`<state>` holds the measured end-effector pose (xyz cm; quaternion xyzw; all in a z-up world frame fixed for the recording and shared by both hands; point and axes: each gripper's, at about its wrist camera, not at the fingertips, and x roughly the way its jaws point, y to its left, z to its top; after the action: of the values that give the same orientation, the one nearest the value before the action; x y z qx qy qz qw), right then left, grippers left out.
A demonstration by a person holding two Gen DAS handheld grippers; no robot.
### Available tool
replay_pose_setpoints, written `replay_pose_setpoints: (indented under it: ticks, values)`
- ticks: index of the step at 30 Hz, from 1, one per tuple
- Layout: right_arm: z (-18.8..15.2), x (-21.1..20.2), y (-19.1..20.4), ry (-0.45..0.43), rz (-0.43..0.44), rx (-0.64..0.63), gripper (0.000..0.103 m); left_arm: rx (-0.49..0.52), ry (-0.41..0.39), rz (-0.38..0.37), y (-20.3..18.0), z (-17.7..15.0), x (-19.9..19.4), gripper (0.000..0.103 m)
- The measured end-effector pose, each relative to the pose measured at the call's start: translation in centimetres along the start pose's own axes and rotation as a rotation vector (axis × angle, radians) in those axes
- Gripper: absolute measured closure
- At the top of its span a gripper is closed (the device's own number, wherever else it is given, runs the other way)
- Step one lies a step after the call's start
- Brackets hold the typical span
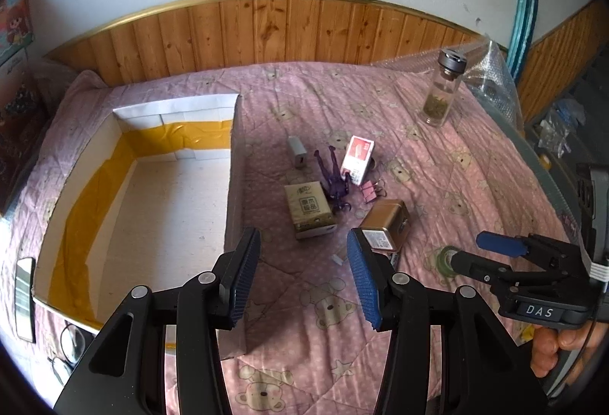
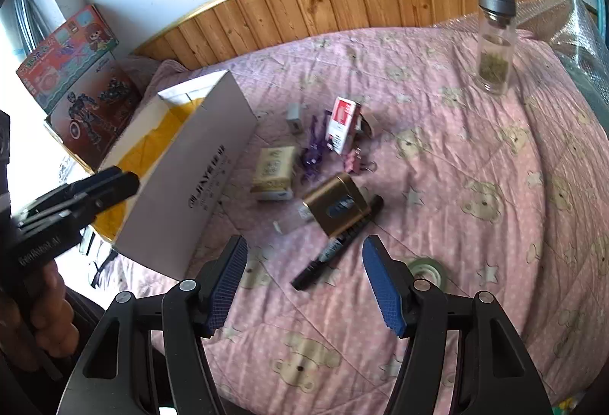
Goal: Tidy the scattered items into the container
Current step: 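Move the right tool toward the green tape roll while the left tool approaches the black marker, then close the right tool on the tape roll while the left tool grasps the black marker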
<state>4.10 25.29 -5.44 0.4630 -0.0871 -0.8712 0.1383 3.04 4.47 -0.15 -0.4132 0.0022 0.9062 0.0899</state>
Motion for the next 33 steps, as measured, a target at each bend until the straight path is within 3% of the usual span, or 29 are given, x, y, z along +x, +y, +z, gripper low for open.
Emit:
replay_pose_setpoints:
  ticks: [4, 9, 13, 18, 28, 30, 33]
  values:
    - [-0.7, 0.6, -1.7, 0.026, -0.017, 0.012, 0.038, 0.011, 0.011, -0.009, -0.6, -0.3, 0.5, 0.053]
    - [-1.8, 1.3, -3.2, 0.064, -0.033, -0.002, 0.038, 0.021, 0.039, 0.034, -1.1, -1.4, 1.3, 0.053]
    - [-2.4, 1.6, -3.2, 0.077, -0.04, -0.045, 0.038, 0.013, 0.049, 0.076, -0.8, -1.8, 1.8, 0.053]
    - [-2.9, 1.3, -3.1, 0.07, -0.063, -0.112, 0.038, 0.011, 0.064, 0.073, -0.8, -2.1, 2.4, 0.053]
    - [-4.1, 2.8, -5.9, 0.098, -0.076, -0.068, 0.04, -0.063, 0.184, -0.077, -2.1, -3.2, 5.6, 0.053]
    - [-4.1, 3.4, -6.3, 0.094, -0.097, -0.064, 0.048, -0.054, 0.197, -0.099, -3.0, -3.3, 6.4, 0.053]
    - [-3.8, 4.5, -7.3, 0.106, -0.119, -0.052, 0.048, -0.01, 0.219, -0.129, -5.2, -3.7, 8.4, 0.053]
